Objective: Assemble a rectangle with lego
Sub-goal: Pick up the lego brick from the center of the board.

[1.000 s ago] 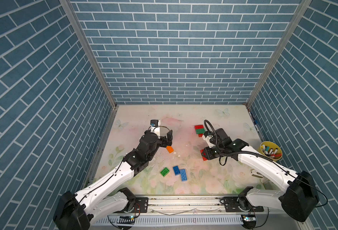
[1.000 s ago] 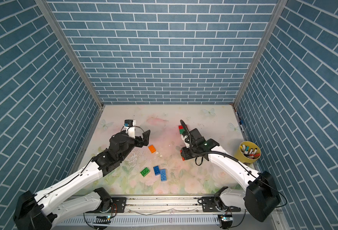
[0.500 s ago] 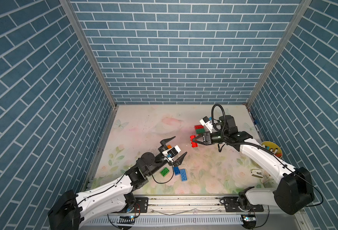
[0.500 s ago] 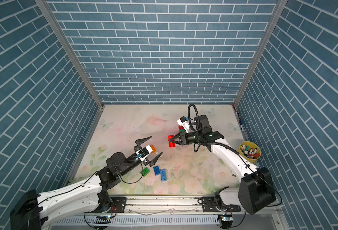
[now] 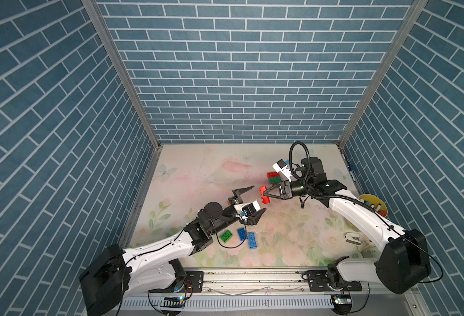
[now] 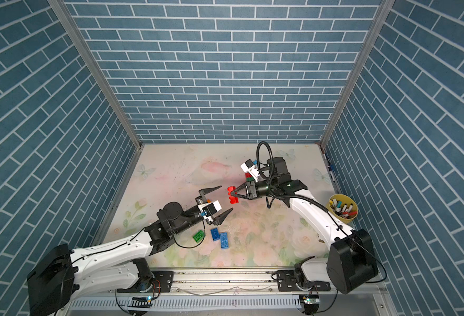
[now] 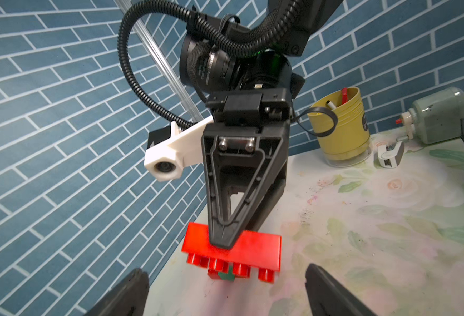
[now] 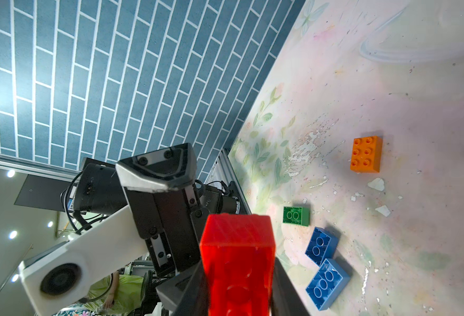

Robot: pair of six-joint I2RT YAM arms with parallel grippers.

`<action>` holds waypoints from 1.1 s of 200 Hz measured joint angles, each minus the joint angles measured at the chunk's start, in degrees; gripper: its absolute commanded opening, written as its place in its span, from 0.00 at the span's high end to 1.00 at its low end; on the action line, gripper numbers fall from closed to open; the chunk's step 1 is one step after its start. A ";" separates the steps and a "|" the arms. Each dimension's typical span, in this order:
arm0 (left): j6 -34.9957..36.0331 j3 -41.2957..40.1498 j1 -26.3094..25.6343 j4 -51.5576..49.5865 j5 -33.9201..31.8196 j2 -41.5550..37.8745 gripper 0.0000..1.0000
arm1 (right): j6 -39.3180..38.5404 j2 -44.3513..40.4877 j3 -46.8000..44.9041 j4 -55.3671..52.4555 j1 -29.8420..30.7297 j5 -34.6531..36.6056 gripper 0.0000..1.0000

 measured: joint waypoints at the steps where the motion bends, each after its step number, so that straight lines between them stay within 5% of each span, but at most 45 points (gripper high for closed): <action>1: -0.04 0.07 0.00 0.02 0.11 0.02 0.07 | -0.02 0.00 0.00 0.00 0.00 -0.04 0.85; 39: -1.88 1.86 0.66 0.63 4.52 2.08 0.15 | -0.02 -0.04 0.00 -0.28 0.66 -0.79 0.85; 163: -4.92 3.89 4.26 0.24 10.93 5.97 0.14 | -1.07 -0.68 0.00 -0.66 2.14 -2.47 0.85; 220: -5.66 3.96 4.26 -0.31 12.37 6.43 0.48 | -1.42 -0.70 0.02 -0.68 2.29 -2.58 0.84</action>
